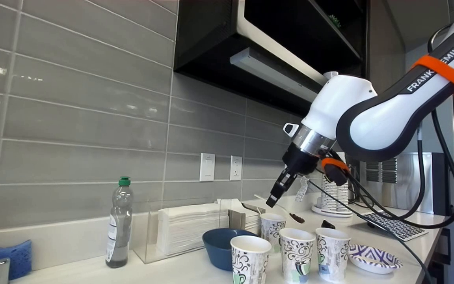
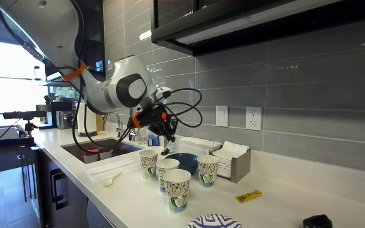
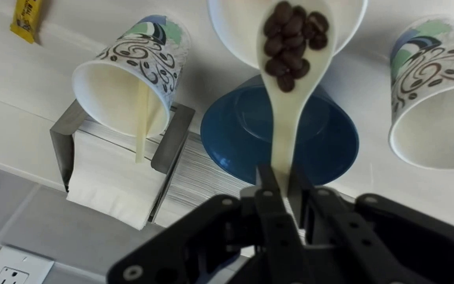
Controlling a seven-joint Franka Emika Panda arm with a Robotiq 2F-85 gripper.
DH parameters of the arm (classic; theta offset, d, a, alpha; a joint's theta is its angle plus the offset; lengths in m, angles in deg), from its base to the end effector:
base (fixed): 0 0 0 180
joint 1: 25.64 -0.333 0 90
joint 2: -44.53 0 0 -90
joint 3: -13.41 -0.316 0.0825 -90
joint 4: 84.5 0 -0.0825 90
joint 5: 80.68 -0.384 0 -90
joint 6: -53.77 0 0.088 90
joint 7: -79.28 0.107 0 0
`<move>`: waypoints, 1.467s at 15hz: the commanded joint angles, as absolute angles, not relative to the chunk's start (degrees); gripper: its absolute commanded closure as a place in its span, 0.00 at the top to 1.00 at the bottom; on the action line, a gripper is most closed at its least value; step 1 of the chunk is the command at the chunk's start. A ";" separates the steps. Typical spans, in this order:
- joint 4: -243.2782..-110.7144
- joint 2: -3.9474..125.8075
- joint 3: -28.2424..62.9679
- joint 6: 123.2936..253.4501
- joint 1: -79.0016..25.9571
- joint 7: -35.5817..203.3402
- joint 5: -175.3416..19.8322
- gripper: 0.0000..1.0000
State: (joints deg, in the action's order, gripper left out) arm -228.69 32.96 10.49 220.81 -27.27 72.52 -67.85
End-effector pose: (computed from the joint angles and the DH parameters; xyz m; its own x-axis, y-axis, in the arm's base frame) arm 0.4853 0.0528 0.4199 0.7566 0.3955 0.5207 0.3174 -0.9184 0.2363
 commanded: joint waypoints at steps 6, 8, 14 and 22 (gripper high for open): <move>-232.95 34.86 12.11 234.29 -26.87 72.02 -69.94 0.03; -233.96 35.21 12.36 236.45 -27.16 72.39 -70.69 0.03; -236.93 35.61 12.19 243.65 -27.42 73.38 -71.99 0.03; -240.88 35.02 13.89 252.53 -27.71 76.45 -70.67 0.03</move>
